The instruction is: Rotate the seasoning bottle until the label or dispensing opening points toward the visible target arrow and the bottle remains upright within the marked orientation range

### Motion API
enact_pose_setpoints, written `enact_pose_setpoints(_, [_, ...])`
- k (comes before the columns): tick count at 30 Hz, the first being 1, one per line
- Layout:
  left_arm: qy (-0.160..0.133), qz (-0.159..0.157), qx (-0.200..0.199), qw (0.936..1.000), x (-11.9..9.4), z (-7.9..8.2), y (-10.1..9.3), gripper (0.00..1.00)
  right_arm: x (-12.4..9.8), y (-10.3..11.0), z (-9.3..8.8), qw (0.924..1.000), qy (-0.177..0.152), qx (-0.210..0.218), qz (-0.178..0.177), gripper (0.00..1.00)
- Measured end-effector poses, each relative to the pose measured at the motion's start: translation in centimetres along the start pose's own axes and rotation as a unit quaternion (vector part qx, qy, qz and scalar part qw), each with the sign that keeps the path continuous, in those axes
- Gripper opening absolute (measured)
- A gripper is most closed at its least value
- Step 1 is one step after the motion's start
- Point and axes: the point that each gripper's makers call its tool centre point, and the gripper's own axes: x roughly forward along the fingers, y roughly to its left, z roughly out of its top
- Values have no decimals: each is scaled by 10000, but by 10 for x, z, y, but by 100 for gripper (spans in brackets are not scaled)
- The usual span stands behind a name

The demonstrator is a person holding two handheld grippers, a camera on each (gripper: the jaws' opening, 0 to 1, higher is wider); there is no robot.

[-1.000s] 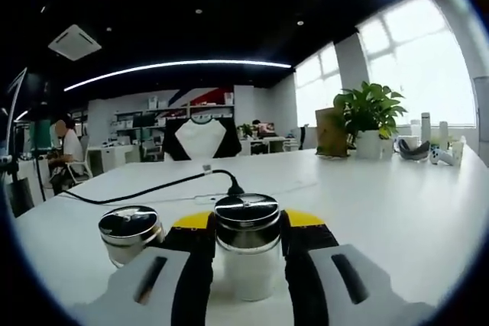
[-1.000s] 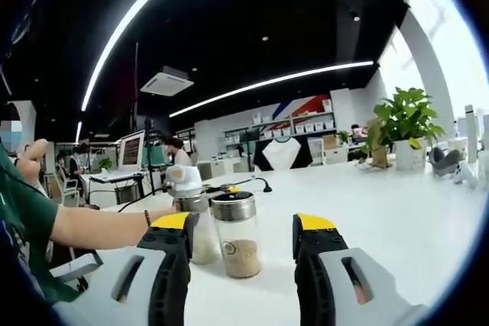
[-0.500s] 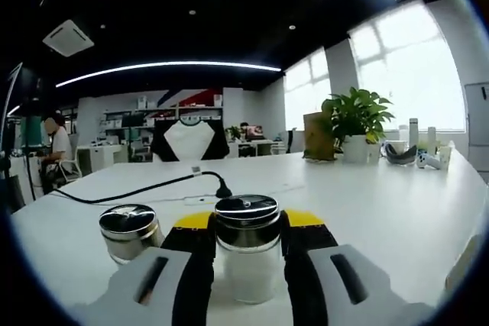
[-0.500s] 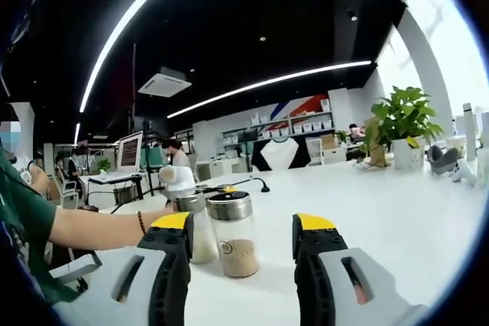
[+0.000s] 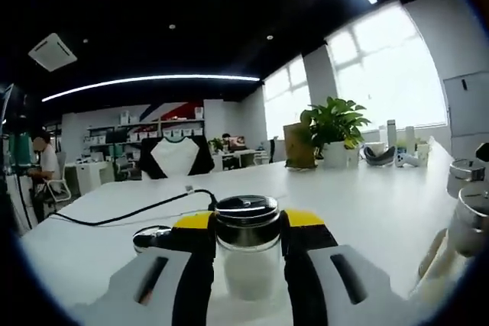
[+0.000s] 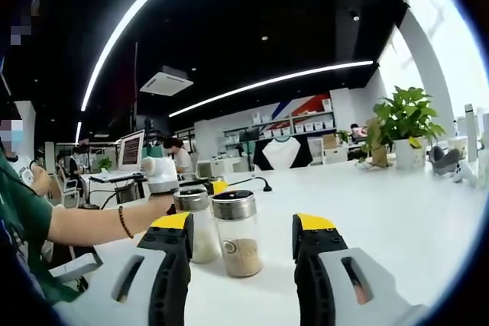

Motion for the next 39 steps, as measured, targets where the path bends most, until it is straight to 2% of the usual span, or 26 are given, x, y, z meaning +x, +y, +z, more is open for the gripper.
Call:
enact_pose_setpoints(16, [-215, -668, -171, 9974, -62, 16, -23, 34, 4, 4, -5, 9999, 109, -59, 49, 52])
enact_pose_setpoints(20, [-273, -818, -31, 9963, -78, 20, -35, 34, 4, 4, -5, 9999, 117, -58, 57, 52])
enact_pose_setpoints(23, [-318, -936, -190, 9949, -87, 25, -43, 34, 3, 4, -4, 9999, 113, -67, 53, 52])
enact_pose_setpoints(25, [-360, -983, -122, 9944, -92, 27, -48, 34, 3, 4, -4, 9999, 113, -69, 51, 52])
enact_pose_setpoints(31, [-337, -1067, -181, 9935, -103, 23, -54, 34, 3, 5, -2, 9999, 98, -78, 51, 52])
enact_pose_setpoints(34, [-337, -1066, -124, 9937, -111, 18, -56, 34, 2, 6, -2, 9999, 95, -79, 56, 52])
enact_pose_setpoints(39, [-213, -1088, -270, 9935, -119, 7, -55, 34, 3, 7, -2, 9999, 102, -81, 58, 52])
